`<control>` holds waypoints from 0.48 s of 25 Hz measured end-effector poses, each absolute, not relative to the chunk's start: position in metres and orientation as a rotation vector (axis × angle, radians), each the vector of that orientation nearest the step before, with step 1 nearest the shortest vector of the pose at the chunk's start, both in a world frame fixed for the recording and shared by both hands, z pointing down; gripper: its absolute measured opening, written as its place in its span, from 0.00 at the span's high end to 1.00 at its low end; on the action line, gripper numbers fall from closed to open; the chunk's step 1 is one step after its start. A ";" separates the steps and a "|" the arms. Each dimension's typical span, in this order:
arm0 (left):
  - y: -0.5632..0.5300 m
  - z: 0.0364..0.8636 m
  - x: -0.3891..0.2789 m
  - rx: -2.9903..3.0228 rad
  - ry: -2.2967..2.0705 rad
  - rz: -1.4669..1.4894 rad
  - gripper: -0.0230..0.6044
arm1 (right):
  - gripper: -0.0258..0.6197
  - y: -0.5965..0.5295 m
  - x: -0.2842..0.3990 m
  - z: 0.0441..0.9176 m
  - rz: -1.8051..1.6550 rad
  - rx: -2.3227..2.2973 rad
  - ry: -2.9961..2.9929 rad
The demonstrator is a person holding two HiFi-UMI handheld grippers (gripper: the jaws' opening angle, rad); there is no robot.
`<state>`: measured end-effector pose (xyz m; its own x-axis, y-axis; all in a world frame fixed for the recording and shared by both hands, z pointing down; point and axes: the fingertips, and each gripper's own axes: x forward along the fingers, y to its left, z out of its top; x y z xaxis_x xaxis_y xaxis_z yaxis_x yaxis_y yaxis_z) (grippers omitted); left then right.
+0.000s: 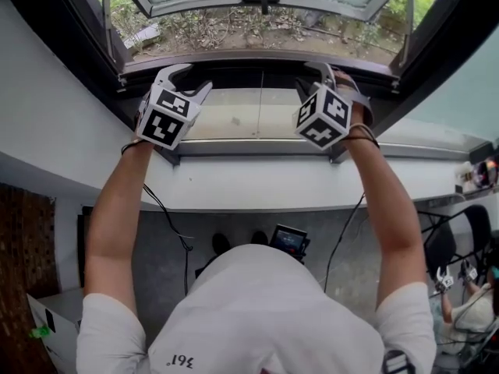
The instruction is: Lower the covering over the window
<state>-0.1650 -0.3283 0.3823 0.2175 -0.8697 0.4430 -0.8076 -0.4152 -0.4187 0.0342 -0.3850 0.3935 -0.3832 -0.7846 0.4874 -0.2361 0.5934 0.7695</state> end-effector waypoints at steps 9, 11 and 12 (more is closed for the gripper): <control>-0.287 0.346 -0.132 -2.422 1.823 -0.535 0.80 | 0.78 -0.367 0.047 0.372 -0.712 0.904 -2.083; -0.278 0.345 -0.126 -2.433 1.841 -0.479 0.82 | 0.79 -0.362 0.050 0.371 -0.699 0.915 -2.106; -0.273 0.344 -0.124 -2.441 1.845 -0.458 0.83 | 0.81 -0.360 0.052 0.371 -0.691 0.921 -2.116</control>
